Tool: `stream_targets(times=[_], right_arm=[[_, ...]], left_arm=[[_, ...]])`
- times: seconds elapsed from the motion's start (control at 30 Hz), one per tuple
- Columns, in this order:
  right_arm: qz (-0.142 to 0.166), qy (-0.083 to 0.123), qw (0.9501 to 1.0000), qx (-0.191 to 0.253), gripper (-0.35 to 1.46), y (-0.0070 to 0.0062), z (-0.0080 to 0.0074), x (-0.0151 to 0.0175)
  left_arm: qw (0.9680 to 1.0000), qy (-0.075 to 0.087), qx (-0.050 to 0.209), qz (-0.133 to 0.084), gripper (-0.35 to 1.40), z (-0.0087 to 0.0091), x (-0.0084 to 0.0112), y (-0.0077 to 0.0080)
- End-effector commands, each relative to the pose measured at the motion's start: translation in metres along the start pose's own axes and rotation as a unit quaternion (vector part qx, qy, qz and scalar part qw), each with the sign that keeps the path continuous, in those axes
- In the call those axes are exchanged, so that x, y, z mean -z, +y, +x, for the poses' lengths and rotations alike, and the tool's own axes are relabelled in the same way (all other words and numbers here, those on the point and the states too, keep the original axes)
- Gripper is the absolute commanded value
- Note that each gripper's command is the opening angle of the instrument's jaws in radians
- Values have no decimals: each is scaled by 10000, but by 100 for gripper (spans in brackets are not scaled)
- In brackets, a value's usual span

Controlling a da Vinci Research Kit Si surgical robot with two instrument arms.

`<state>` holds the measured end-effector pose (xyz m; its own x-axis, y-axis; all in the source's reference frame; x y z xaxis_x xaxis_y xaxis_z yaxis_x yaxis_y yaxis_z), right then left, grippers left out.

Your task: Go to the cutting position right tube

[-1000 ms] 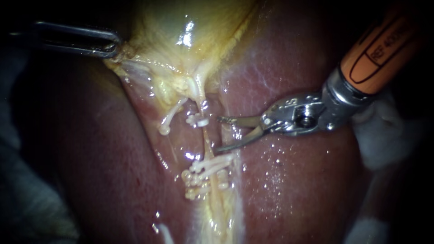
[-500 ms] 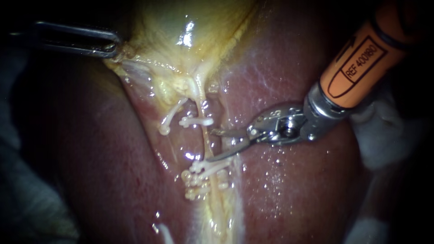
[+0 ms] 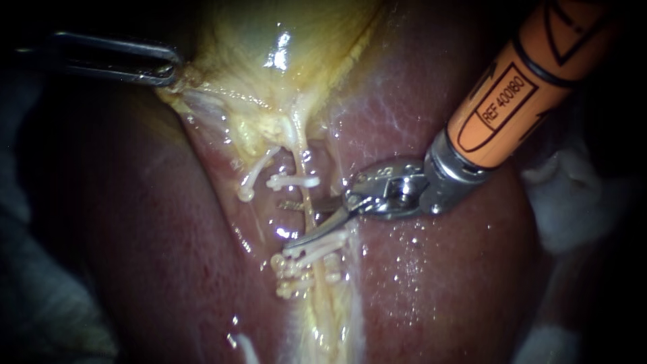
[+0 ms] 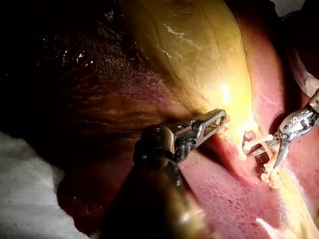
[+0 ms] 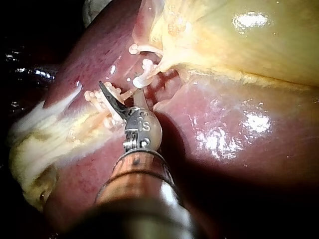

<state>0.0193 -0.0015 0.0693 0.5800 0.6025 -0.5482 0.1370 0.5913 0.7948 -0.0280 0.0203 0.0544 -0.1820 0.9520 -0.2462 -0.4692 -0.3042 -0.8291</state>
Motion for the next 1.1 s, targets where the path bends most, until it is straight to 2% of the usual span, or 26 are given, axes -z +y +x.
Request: stream_targets(times=[0.03, 0.17, 0.43, 0.8, 0.9, 1.1], right_arm=[[39, 7, 10000, 28, 130, 0, 0, -2], [224, 119, 9996, 149, 130, -1, 2, -7], [282, 287, 9983, 412, 129, 0, 11, -19], [283, 337, 9973, 580, 129, 1, 16, -24], [324, 391, 9970, 580, 127, -3, 18, -21], [441, 527, 9960, 570, 125, -24, 29, -18]], left_arm=[[10000, 1, 0, 1, -35, 0, 0, 0], [10000, 1, 0, 2, -35, 0, -1, 0], [10000, 12, 1, 16, -35, 1, -2, 0], [10000, 12, 1, 16, -35, 1, -2, 0], [10000, 12, 1, 15, -35, 1, -2, 0], [10000, 12, 1, 15, -35, 1, -2, 0]])
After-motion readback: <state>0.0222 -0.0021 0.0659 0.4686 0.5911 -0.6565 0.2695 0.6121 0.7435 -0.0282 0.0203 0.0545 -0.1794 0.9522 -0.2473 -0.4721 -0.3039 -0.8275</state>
